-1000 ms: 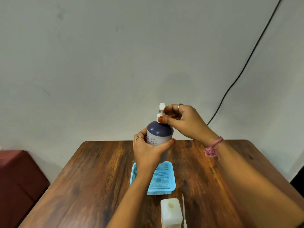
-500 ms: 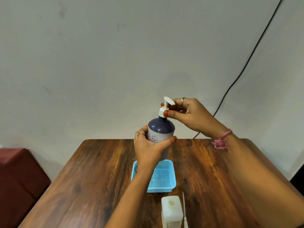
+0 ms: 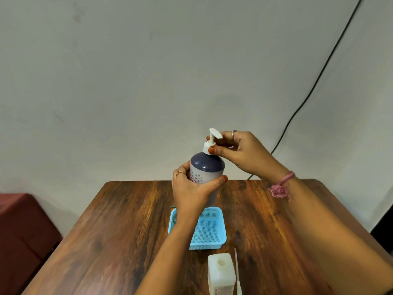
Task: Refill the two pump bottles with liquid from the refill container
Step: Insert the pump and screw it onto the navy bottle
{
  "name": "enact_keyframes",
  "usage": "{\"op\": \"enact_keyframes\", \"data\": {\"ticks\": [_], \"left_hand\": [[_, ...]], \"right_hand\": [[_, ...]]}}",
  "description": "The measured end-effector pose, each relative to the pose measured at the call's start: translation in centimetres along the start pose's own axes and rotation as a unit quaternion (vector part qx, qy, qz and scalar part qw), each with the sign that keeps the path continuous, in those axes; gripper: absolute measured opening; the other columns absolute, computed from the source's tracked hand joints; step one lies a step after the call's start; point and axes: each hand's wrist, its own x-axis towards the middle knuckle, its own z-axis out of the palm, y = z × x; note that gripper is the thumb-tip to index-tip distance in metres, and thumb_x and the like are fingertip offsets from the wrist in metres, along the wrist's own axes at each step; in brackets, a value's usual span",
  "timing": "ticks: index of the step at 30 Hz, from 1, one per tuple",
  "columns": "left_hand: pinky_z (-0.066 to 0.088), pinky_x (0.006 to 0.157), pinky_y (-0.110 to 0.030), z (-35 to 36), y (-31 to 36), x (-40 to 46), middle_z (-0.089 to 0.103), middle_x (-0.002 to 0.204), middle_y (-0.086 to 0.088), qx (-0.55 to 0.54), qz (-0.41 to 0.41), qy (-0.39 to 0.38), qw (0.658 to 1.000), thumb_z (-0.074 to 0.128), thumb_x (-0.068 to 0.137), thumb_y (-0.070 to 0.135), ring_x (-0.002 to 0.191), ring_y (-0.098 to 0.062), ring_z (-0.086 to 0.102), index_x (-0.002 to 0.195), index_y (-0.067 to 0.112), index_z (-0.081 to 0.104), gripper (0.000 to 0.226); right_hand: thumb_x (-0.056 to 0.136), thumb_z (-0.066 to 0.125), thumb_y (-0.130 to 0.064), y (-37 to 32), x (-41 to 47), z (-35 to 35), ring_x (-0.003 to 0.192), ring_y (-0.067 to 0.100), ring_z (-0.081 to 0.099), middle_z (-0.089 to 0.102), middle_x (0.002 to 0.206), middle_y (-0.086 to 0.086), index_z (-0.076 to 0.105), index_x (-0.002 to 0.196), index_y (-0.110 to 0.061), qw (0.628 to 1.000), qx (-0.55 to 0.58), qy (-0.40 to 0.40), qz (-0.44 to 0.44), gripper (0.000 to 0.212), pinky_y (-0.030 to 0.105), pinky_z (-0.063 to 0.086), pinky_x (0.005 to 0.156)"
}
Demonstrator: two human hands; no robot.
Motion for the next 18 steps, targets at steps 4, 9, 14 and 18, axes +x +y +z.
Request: {"op": "enact_keyframes", "data": {"ticks": [4, 9, 14, 18], "left_hand": [[0.058, 0.086, -0.042, 0.1, -0.3, 0.0, 0.061, 0.115, 0.004, 0.007, -0.005, 0.002, 1.000, 0.083, 0.037, 0.061, 0.106, -0.019, 0.060, 0.117, 0.032, 0.053, 0.090], [0.058, 0.084, -0.041, -0.1, -0.3, -0.1, 0.061, 0.114, 0.003, 0.003, -0.004, 0.001, 1.000, 0.084, 0.037, 0.060, 0.103, -0.017, 0.062, 0.116, 0.030, 0.053, 0.090], [0.058, 0.085, -0.042, -0.3, -0.3, -0.1, 0.061, 0.115, 0.004, 0.013, 0.000, -0.003, 1.000, 0.083, 0.038, 0.061, 0.105, -0.018, 0.061, 0.117, 0.029, 0.054, 0.091], [0.058, 0.085, -0.042, -0.2, -0.2, -0.3, 0.061, 0.114, 0.004, 0.013, -0.001, -0.003, 1.000, 0.083, 0.037, 0.060, 0.105, -0.019, 0.061, 0.117, 0.029, 0.053, 0.091]], "right_hand": [[0.081, 0.073, -0.023, 0.3, -0.3, 0.6, 0.099, 0.005, 0.065, 0.071, 0.107, -0.003, 0.066, 0.115, -0.015, 0.999, 0.010, 0.032, -0.005, 0.035, 0.023, 0.052, 0.089], [0.075, 0.077, -0.032, 0.3, -0.3, 0.1, 0.093, 0.002, 0.066, 0.070, 0.101, -0.011, 0.065, 0.109, -0.023, 1.000, -0.005, 0.019, 0.004, 0.038, 0.021, 0.053, 0.084], [0.080, 0.073, -0.024, 0.4, -0.1, -0.6, 0.109, 0.003, 0.061, 0.067, 0.116, -0.007, 0.058, 0.126, -0.022, 0.998, 0.035, -0.052, 0.017, 0.048, 0.034, 0.049, 0.097], [0.078, 0.076, -0.024, 0.9, -0.4, 0.4, 0.098, 0.005, 0.065, 0.071, 0.103, -0.009, 0.067, 0.109, -0.022, 0.999, 0.040, 0.000, 0.009, 0.033, 0.034, 0.050, 0.093]]}}
